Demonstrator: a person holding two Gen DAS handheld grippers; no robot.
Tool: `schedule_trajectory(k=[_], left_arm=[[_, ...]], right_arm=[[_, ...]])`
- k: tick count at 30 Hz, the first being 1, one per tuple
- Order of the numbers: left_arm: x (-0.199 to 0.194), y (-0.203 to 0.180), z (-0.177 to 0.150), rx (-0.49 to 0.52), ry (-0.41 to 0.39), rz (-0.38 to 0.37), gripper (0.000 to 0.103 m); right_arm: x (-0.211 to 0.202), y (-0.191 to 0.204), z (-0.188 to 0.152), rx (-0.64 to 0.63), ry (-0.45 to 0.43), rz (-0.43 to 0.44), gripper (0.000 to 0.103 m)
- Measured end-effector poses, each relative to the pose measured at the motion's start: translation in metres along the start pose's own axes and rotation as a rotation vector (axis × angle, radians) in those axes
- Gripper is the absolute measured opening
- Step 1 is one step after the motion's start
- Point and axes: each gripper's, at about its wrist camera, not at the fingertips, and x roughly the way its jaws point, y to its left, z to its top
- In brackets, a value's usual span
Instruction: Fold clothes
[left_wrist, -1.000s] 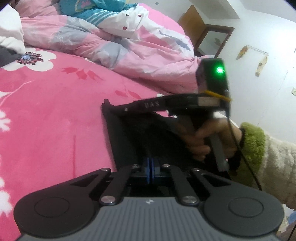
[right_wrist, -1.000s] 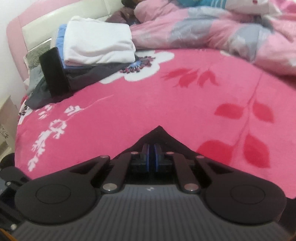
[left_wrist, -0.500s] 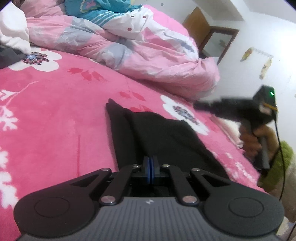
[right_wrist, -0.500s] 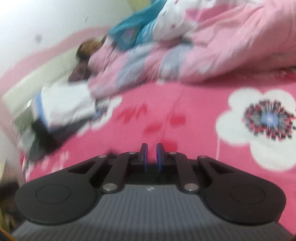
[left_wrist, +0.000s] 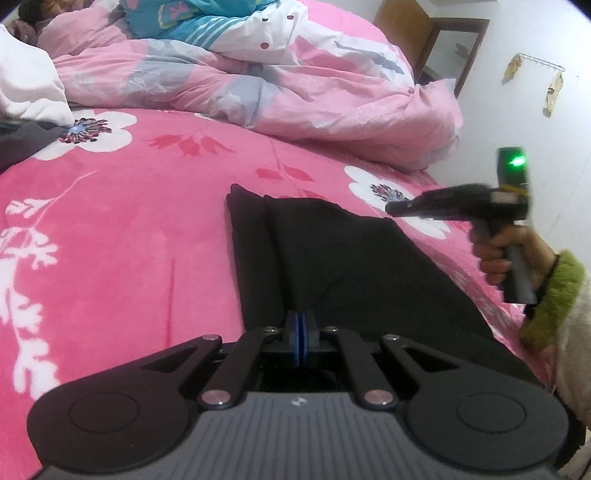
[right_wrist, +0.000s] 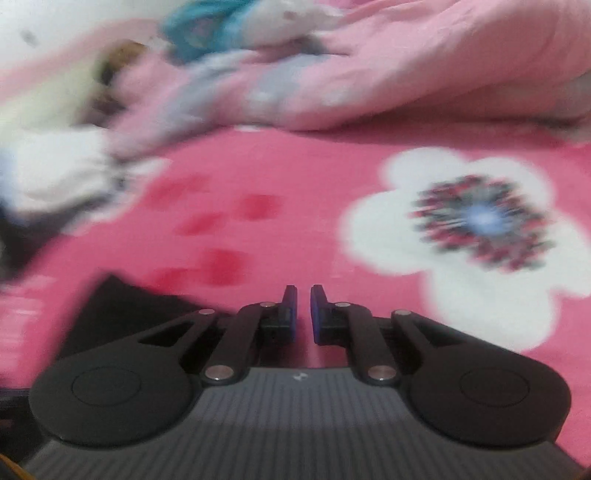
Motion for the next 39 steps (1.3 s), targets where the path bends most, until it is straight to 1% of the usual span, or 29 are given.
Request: schedule_trajectory(k=[2, 4, 6, 7, 9, 11, 12, 13, 14, 15, 17, 18, 19, 20, 21, 23, 24, 25, 26, 27, 28, 29, 31, 33, 34, 36, 37, 38, 39], left_arm=[[0.001, 0.003, 0.000, -0.013, 0.004, -0.009, 0.003], [0.002, 0.006, 0.001, -0.028, 0.011, -0.013, 0.004], [0.002, 0.006, 0.002, -0.029, 0.021, -0.008, 0.007], [0.002, 0.006, 0.004, -0.031, 0.026, -0.005, 0.008], [0.003, 0.007, 0.007, -0.045, 0.038, 0.001, 0.010], [0.003, 0.009, 0.010, -0.069, 0.046, 0.000, 0.012], [0.001, 0.009, 0.011, -0.068, 0.038, 0.003, 0.014], [-0.001, 0.009, 0.012, -0.068, 0.031, 0.006, 0.023], [-0.003, 0.009, 0.012, -0.066, 0.022, 0.010, 0.029], [-0.006, 0.008, 0.012, -0.052, 0.004, 0.017, 0.034], [-0.010, 0.007, 0.013, -0.037, -0.020, 0.028, 0.034], [-0.008, 0.007, 0.014, -0.035, -0.014, 0.030, 0.035], [-0.006, 0.007, 0.014, -0.032, -0.008, 0.032, 0.035], [-0.004, 0.007, 0.015, -0.030, -0.002, 0.035, 0.035], [-0.002, 0.007, 0.016, -0.027, 0.004, 0.037, 0.036], [0.002, 0.007, 0.017, -0.022, 0.017, 0.043, 0.036], [0.006, 0.007, 0.017, -0.014, 0.026, 0.062, 0.036], [0.007, 0.007, 0.017, -0.010, 0.032, 0.078, 0.037], [0.007, 0.007, 0.018, -0.011, 0.035, 0.079, 0.037], [0.004, 0.006, 0.020, -0.014, 0.036, 0.087, 0.036], [0.000, 0.004, 0.021, -0.007, 0.026, 0.105, 0.036], [-0.005, 0.001, 0.023, 0.002, 0.015, 0.121, 0.037], [-0.014, -0.006, 0.024, 0.039, -0.021, 0.134, 0.043], [-0.014, -0.012, 0.022, 0.068, -0.023, 0.134, 0.046], [-0.012, -0.014, 0.021, 0.080, -0.017, 0.135, 0.046], [-0.006, -0.018, 0.016, 0.102, -0.003, 0.144, 0.046], [-0.001, -0.017, 0.013, 0.107, 0.008, 0.162, 0.046], [0.003, -0.015, 0.011, 0.110, 0.019, 0.177, 0.046], [0.003, -0.012, 0.009, 0.100, 0.019, 0.172, 0.047]], right_arm=[[0.003, 0.021, -0.002, -0.067, 0.044, 0.128, 0.008], [0.013, 0.042, -0.002, -0.138, 0.099, 0.244, 0.014], [0.046, 0.054, 0.003, -0.169, 0.177, 0.277, 0.015], [0.061, 0.060, 0.006, -0.179, 0.213, 0.291, 0.013], [0.082, 0.054, 0.019, -0.120, 0.216, 0.263, 0.012], [0.079, 0.043, 0.035, -0.047, 0.142, 0.058, 0.017], [0.068, 0.039, 0.038, -0.028, 0.116, 0.020, 0.017], [0.055, 0.034, 0.039, -0.006, 0.092, -0.011, 0.017], [0.036, 0.030, 0.037, 0.030, 0.086, 0.036, 0.017], [0.016, 0.030, 0.031, 0.044, 0.086, 0.081, 0.017], [-0.018, 0.041, 0.011, 0.013, 0.098, 0.136, 0.017], [-0.033, 0.049, 0.000, -0.006, 0.107, 0.166, 0.017], [-0.045, 0.053, -0.014, 0.003, 0.124, 0.229, 0.019], [-0.049, 0.052, -0.026, 0.036, 0.140, 0.301, 0.020], [-0.050, 0.050, -0.040, 0.080, 0.162, 0.354, 0.022], [-0.039, 0.038, -0.063, 0.187, 0.213, 0.335, 0.023], [-0.034, 0.031, -0.074, 0.244, 0.234, 0.327, 0.013], [-0.032, 0.017, -0.079, 0.327, 0.217, 0.322, 0.004], [-0.041, 0.005, -0.080, 0.424, 0.169, 0.290, 0.004], [-0.049, -0.005, -0.081, 0.513, 0.120, 0.256, 0.008], [-0.063, -0.008, -0.080, 0.538, 0.063, 0.214, 0.011], [-0.076, -0.003, -0.078, 0.515, 0.021, 0.198, 0.012], [-0.101, 0.016, -0.084, 0.449, -0.018, 0.240, 0.017], [-0.113, 0.037, -0.102, 0.406, 0.009, 0.326, 0.018], [-0.114, 0.049, -0.114, 0.376, 0.031, 0.348, 0.018], [-0.117, 0.064, -0.142, 0.320, 0.080, 0.352, 0.019], [-0.116, 0.066, -0.155, 0.314, 0.107, 0.320, 0.018], [-0.126, 0.059, -0.170, 0.344, 0.089, 0.316, 0.017], [-0.137, 0.052, -0.184, 0.378, 0.070, 0.314, 0.017]])
